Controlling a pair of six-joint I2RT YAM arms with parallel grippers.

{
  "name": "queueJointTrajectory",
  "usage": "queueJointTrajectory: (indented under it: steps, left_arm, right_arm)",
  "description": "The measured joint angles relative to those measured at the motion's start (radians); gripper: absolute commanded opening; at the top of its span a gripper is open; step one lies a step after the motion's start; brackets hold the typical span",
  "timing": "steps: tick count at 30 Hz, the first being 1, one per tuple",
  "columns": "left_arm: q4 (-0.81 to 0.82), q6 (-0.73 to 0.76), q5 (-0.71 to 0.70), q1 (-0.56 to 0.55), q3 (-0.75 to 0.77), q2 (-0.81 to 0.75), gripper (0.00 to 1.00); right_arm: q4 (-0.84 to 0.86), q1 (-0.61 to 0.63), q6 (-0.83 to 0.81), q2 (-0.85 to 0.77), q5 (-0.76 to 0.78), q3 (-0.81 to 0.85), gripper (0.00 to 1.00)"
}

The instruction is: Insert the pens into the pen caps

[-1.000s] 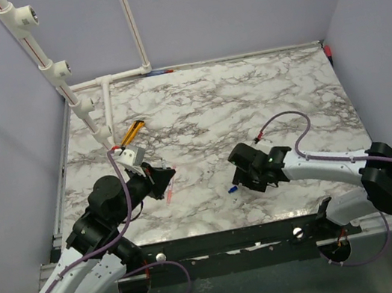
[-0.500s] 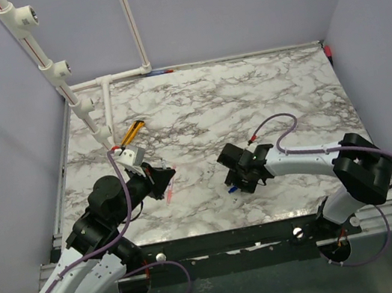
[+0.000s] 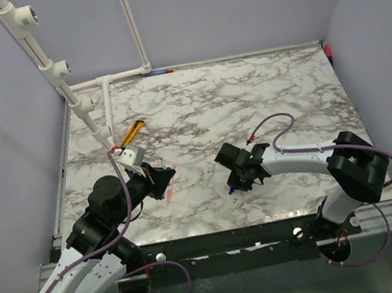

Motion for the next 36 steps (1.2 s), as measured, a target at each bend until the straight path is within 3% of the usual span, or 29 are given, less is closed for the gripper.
queueJointTrajectory:
  steps: [5,19,28,36]
  left_arm:
    - [0.000,0.000,0.000,0.000,0.000,0.003,0.00]
    - [0.000,0.000,0.001,0.000,0.000,0.023,0.00]
    - [0.011,0.002,0.070,0.000,-0.002,0.040,0.00]
    - [0.146,-0.037,0.265,0.000,-0.062,0.097,0.00]
  right_arm:
    - [-0.011,0.000,-0.040,0.019,0.002,0.020,0.01]
    - [-0.069,0.000,-0.256,0.019,0.078,0.079,0.00]
    - [-0.034,0.000,-0.472,-0.192,0.108,0.106,0.00]
    - [0.133,0.000,-0.726,-0.406,0.076,0.107,0.01]
